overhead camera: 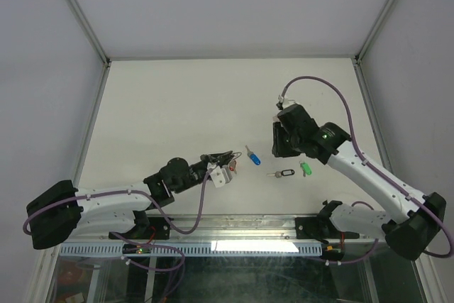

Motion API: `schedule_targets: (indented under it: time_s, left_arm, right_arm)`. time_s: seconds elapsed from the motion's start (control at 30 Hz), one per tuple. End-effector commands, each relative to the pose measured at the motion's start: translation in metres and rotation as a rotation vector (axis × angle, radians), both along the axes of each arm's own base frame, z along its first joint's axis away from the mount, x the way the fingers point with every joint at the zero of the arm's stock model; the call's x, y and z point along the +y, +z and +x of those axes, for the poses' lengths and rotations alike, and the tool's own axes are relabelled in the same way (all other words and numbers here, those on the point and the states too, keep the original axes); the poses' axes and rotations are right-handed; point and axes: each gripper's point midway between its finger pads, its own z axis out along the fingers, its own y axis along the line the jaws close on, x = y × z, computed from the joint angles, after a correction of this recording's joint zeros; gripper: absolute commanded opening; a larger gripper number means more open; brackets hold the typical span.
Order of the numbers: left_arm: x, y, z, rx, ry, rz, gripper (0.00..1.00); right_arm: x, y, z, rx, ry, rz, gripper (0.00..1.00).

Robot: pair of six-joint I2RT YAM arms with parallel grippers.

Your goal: Put the keys on the keyring

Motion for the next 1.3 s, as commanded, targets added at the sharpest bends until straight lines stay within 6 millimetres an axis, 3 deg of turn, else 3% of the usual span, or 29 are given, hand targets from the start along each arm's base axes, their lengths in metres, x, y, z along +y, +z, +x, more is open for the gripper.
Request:
schedule_targets:
  time_s: [0.0, 0.13, 0.3, 0.4, 0.6, 0.7, 0.8, 0.9, 1.03, 1.27]
  left_arm:
    - [0.005, 0.024, -0.005, -0.123, -0.03, -0.094, 0.0]
    - [0.005, 0.014, -0.01, -0.115, -0.054, -0.089, 0.0]
    - [0.0, 0.0, -0.01, -0.095, -0.068, -0.058, 0.0]
    - [-0.002, -0.003, -0.009, -0.086, -0.07, -0.04, 0.0]
    - [-0.002, -0.005, -0.008, -0.082, -0.064, -0.032, 0.0]
    - [-0.003, -0.007, -0.008, -0.079, -0.067, -0.027, 0.0]
    - [-0.005, -0.008, -0.009, -0.076, -0.078, -0.023, 0.0]
    - [-0.007, -0.01, -0.01, -0.073, -0.087, -0.016, 0.0]
    - [-0.009, -0.011, -0.011, -0.069, -0.1, -0.009, 0.0]
    - [-0.013, -0.014, -0.012, -0.063, -0.115, 0.003, 0.0]
  right_arm:
    - [-0.017, -0.037, -0.008, 0.157, 0.0, -0.04, 0.32]
    - [-0.029, -0.063, -0.009, 0.253, 0.012, -0.082, 0.35]
    - [-0.022, -0.089, -0.002, 0.305, 0.003, -0.054, 0.43]
    - [-0.031, -0.099, 0.008, 0.286, -0.063, -0.095, 0.46]
    - [-0.065, -0.106, 0.027, 0.212, -0.235, -0.187, 0.51]
    - [-0.089, -0.1, 0.04, 0.16, -0.29, -0.264, 0.5]
    - [-0.099, -0.09, 0.055, 0.147, -0.259, -0.33, 0.48]
    - [-0.101, -0.086, 0.061, 0.169, -0.14, -0.409, 0.47]
    - [-0.098, -0.093, 0.052, 0.247, 0.013, -0.446, 0.47]
    - [-0.107, -0.111, 0.049, 0.402, 0.056, -0.559, 0.46]
